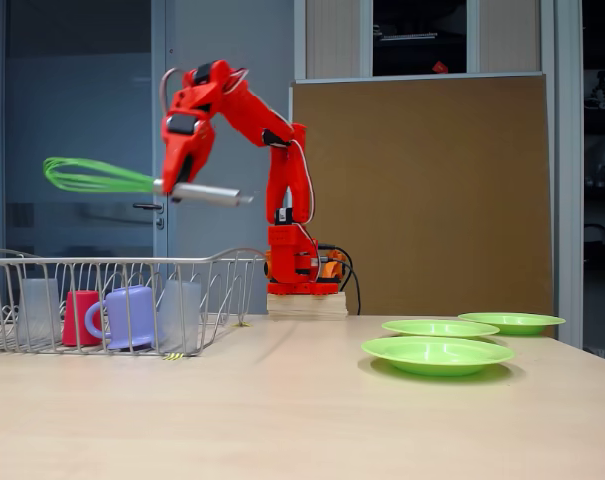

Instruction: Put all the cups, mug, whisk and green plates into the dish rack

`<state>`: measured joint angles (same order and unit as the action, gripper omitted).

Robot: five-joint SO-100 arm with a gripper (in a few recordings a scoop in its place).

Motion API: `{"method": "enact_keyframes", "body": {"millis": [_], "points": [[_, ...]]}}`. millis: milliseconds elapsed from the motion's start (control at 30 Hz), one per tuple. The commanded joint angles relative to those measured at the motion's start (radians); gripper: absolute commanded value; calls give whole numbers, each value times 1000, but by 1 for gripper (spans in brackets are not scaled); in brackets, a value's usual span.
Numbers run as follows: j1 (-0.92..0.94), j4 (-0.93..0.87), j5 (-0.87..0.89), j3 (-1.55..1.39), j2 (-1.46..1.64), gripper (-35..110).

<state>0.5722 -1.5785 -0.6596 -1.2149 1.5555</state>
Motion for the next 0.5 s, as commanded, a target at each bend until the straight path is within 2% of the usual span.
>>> {"method": "enact_keyframes", "body": {"millis": [0,167,467], "points": [[67,77,-101,8,-72,0],[97,130,-166,48,-238,0],[87,144,-169,195,-522,0]]}}
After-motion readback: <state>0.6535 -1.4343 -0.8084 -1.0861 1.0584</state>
